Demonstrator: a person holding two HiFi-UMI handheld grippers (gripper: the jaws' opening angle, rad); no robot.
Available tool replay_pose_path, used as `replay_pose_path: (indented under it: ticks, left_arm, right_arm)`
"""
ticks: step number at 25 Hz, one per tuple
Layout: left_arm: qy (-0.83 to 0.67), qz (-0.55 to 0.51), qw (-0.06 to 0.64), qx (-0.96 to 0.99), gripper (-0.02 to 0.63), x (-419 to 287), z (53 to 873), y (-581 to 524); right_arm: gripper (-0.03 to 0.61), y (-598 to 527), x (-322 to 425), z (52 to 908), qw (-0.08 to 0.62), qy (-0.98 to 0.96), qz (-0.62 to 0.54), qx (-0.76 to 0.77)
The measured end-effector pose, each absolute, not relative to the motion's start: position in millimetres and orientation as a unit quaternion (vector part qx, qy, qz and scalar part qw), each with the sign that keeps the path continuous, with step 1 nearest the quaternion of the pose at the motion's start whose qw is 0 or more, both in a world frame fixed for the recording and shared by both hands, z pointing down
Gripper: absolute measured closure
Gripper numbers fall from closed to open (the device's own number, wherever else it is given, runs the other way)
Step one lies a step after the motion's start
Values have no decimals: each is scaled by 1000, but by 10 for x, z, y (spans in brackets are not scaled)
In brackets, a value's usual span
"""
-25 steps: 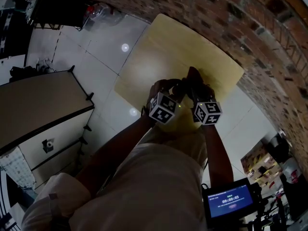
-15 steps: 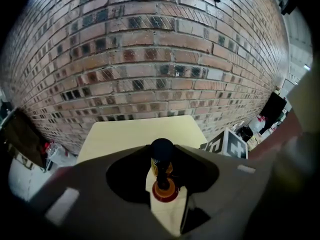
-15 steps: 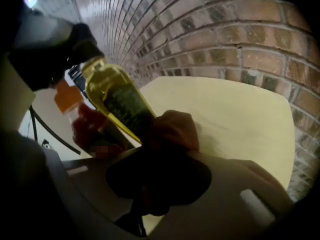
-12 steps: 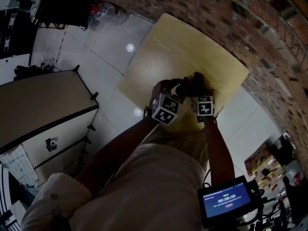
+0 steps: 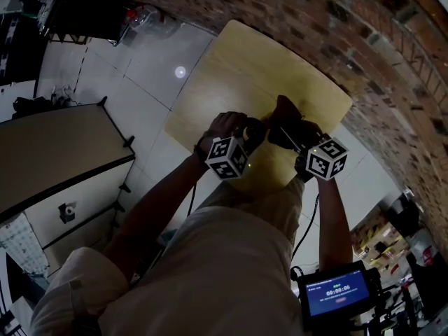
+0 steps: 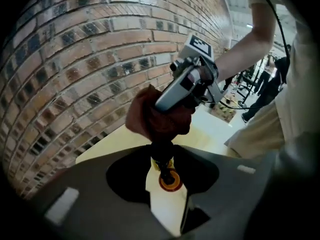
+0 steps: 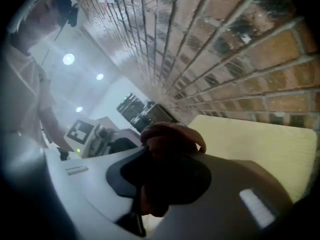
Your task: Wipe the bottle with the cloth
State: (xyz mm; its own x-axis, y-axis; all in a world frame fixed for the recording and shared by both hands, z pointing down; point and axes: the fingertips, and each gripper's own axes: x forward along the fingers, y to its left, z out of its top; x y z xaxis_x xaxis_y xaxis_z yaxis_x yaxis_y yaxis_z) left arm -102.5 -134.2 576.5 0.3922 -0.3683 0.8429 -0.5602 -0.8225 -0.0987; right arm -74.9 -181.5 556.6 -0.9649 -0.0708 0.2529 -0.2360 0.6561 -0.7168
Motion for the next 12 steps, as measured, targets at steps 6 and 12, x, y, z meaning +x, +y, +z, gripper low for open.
replay_pose_path:
  ticks: [6,12]
  left_arm:
    - [-255,468,85,842,453,-875,5767,-1408]
    - [-252,453,106,849,453,-859,5754,-1538]
  right_arm:
    - [494,-1844,-1031,5874,112,-890,431,96]
    - [497,-2119,-1017,6821,203,-839,462,204]
